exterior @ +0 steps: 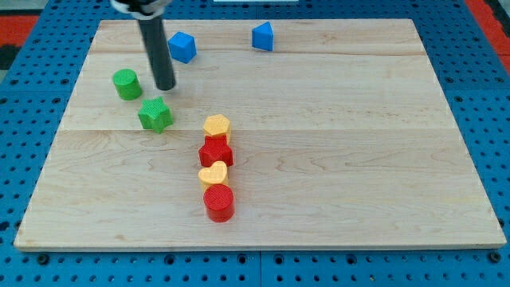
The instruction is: Push green circle to the left slightly
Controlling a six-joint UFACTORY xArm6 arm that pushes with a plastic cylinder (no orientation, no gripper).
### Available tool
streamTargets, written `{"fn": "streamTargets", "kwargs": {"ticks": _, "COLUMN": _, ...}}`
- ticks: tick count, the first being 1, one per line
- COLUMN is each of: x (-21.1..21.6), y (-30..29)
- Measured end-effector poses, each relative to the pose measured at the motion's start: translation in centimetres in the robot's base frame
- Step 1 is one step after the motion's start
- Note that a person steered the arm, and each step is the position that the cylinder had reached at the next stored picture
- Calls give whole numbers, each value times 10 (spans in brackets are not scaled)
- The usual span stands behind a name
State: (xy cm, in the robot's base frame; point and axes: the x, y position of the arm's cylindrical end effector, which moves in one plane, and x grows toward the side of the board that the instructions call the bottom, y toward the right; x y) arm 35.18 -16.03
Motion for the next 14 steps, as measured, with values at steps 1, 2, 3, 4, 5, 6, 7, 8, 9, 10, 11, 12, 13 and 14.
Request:
{"fn": "streamTargets", "kwargs": {"ticks": 1, "x": 0, "y": -22}}
{"fn": "streamTargets", "kwargs": {"ticks": 2, "x": 0, "y": -37}}
{"fn": "streamTargets", "kwargs": {"ticks": 3, "x": 0, "y": -38}}
{"fn": "streamTargets", "kwargs": {"ticks": 4, "x": 0, "y": -37}}
{"fn": "streamTargets", "kwargs": {"ticks": 5, "x": 11, "y": -12}}
{"fn": "streamTargets", "kwargs": {"ticks": 6, "x": 13, "y": 53}}
{"fn": "streamTargets", "kwargs": {"ticks": 7, "x": 26, "y": 129}}
{"fn": "streamTargets", "kwargs": {"ticks": 8, "x": 86, "y": 198}}
{"fn": "streamTargets", "kwargs": {"ticks": 9, "x": 174, "y": 243}}
{"fn": "streamTargets", "kwargs": {"ticks": 10, "x": 265, "y": 222}}
{"fn": "streamTargets", "kwargs": {"ticks": 11, "x": 267, "y": 219}}
{"fn": "streamTargets", "kwargs": {"ticks": 12, "x": 267, "y": 202}}
{"fn": "streamTargets", "kwargs": {"ticks": 13, "x": 266, "y": 156}}
{"fn": "streamTargets", "kwargs": {"ticks": 14, "x": 265, "y": 116}}
